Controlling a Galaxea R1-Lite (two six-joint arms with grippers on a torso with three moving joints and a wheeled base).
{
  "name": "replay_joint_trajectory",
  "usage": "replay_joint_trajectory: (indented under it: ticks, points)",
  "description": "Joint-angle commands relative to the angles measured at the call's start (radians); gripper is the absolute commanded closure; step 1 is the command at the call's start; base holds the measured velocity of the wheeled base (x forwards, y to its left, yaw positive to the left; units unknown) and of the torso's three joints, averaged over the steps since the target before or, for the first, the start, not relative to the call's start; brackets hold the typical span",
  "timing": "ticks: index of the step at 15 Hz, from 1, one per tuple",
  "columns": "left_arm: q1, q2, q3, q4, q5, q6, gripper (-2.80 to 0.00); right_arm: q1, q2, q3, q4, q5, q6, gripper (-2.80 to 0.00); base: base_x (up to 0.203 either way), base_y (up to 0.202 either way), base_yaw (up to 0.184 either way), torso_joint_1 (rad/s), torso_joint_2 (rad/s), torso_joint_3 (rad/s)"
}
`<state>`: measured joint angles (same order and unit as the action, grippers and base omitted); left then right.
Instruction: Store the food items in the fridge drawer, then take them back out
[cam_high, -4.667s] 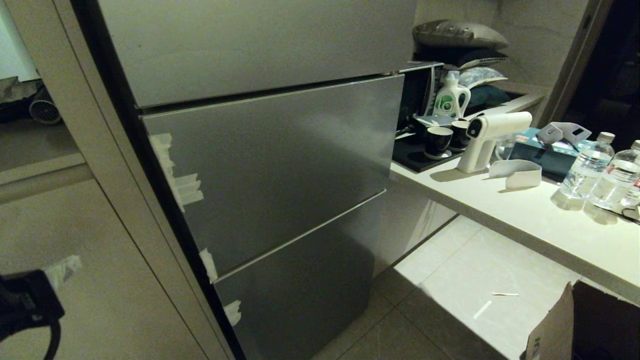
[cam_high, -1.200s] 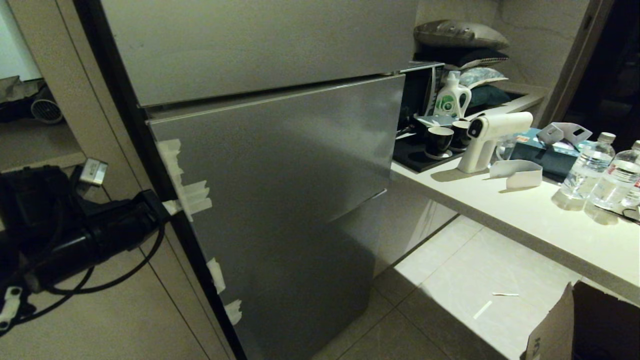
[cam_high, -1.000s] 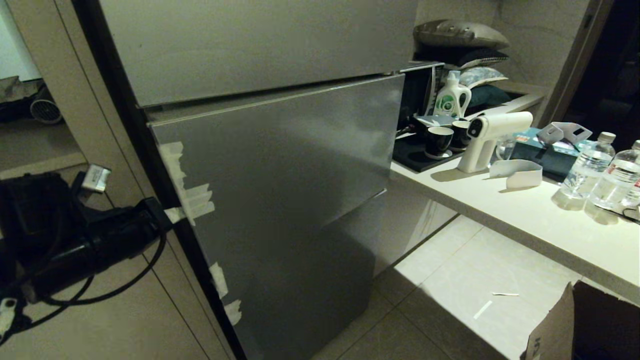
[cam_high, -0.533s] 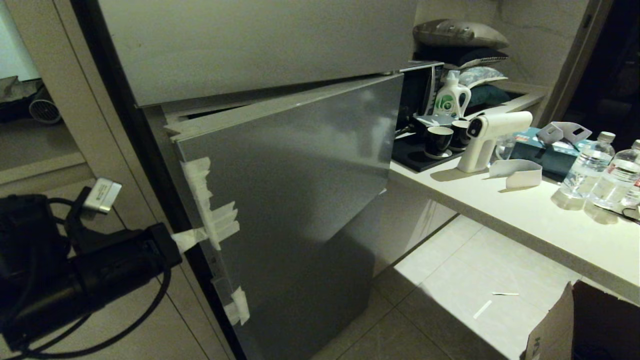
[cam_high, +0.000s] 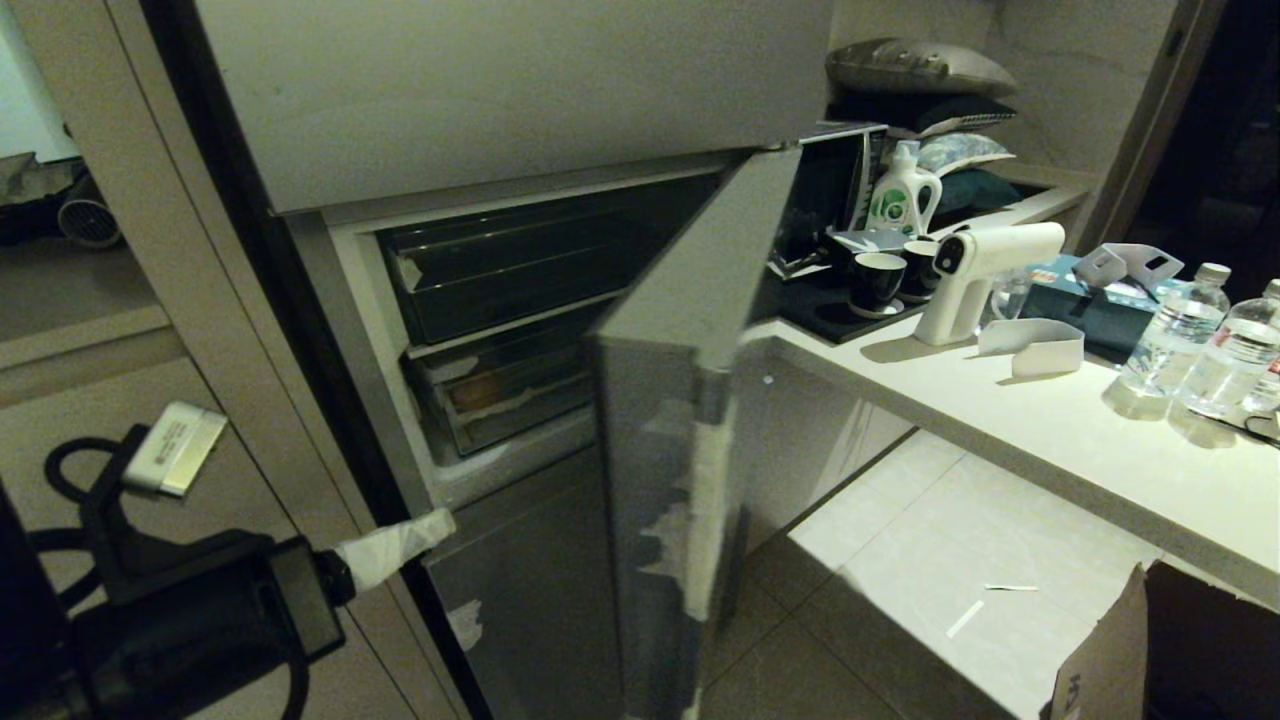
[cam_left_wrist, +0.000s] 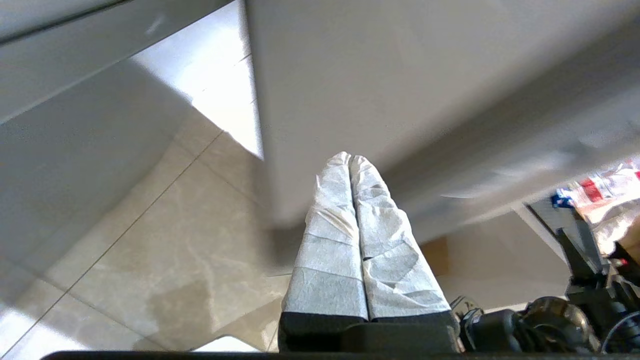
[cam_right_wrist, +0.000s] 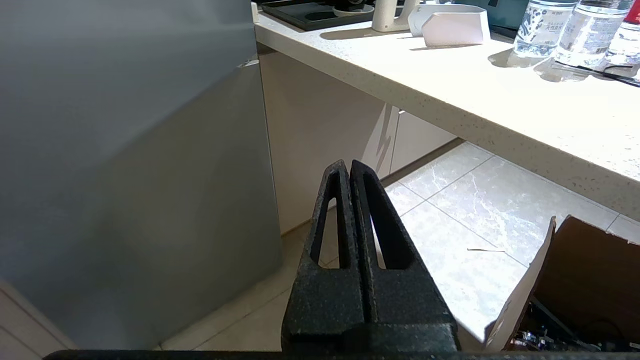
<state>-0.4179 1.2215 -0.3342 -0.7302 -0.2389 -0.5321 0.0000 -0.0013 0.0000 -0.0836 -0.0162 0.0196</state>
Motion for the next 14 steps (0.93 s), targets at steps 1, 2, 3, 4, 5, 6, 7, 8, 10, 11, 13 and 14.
replay_joint_trajectory:
  ticks: [1, 2, 3, 4, 5, 6, 7, 8, 10, 11, 13, 14]
  points:
    - [-0.001, -0.047, 0.039, -0.005, 0.056, 0.0, 0.0, 0.0, 0.0, 0.029, -0.001, -0.001, 0.0, 0.0, 0.0, 0.0, 0.0, 0.0, 0.0, 0.0]
    - [-0.001, -0.07, 0.052, -0.004, 0.116, 0.002, 0.0, 0.0, 0.0, 0.029, -0.001, -0.001, 0.0, 0.0, 0.0, 0.0, 0.0, 0.0, 0.0, 0.0]
    - [-0.001, -0.102, 0.059, -0.002, 0.165, 0.011, 0.0, 0.0, 0.0, 0.029, -0.001, 0.001, 0.0, 0.0, 0.0, 0.0, 0.0, 0.0, 0.0, 0.0]
    - [-0.001, -0.145, 0.064, 0.004, 0.207, 0.029, 0.0, 0.0, 0.0, 0.029, -0.001, -0.001, 0.0, 0.0, 0.0, 0.0, 0.0, 0.0, 0.0, 0.0]
    - [-0.001, -0.195, 0.066, 0.024, 0.257, 0.059, 0.0, 0.0, 0.0, 0.029, -0.001, -0.001, 0.0, 0.0, 0.0, 0.0, 0.0, 0.0, 0.0, 0.0]
    - [-0.001, -0.253, 0.064, 0.068, 0.322, 0.094, 0.0, 0.0, 0.0, 0.029, -0.001, -0.001, 0.0, 0.0, 0.0, 0.0, 0.0, 0.0, 0.0, 0.0]
    - [-0.001, -0.314, 0.059, 0.124, 0.384, 0.121, 0.0, 0.0, 0.0, 0.029, -0.001, 0.001, 0.0, 0.0, 0.0, 0.0, 0.0, 0.0, 0.0, 0.0]
    - [-0.001, -0.383, 0.05, 0.187, 0.439, 0.141, 0.0, 0.0, 0.0, 0.029, -0.001, -0.001, 0.0, 0.0, 0.0, 0.0, 0.0, 0.0, 0.0, 0.0]
    - [0.022, -0.547, 0.018, 0.341, 0.522, 0.168, 0.0, 0.0, 0.0, 0.029, -0.001, -0.001, -0.002, 0.0, 0.0, 0.0, 0.0, 0.0, 0.0, 0.0]
    - [0.074, -0.615, 0.003, 0.424, 0.541, 0.176, 0.0, 0.0, 0.0, 0.029, 0.001, -0.001, -0.003, 0.0, 0.0, 0.0, 0.0, 0.0, 0.0, 0.0]
    - [0.254, -0.717, -0.02, 0.574, 0.566, 0.222, 0.0, 0.0, 0.0, 0.028, 0.004, 0.001, -0.007, 0.0, 0.0, 0.0, 0.0, 0.0, 0.0, 0.0]
    - [0.324, -0.754, -0.012, 0.613, 0.571, 0.265, 0.0, 0.0, 0.0, 0.028, 0.004, 0.001, -0.006, 0.0, 0.0, 0.0, 0.0, 0.0, 0.0, 0.0]
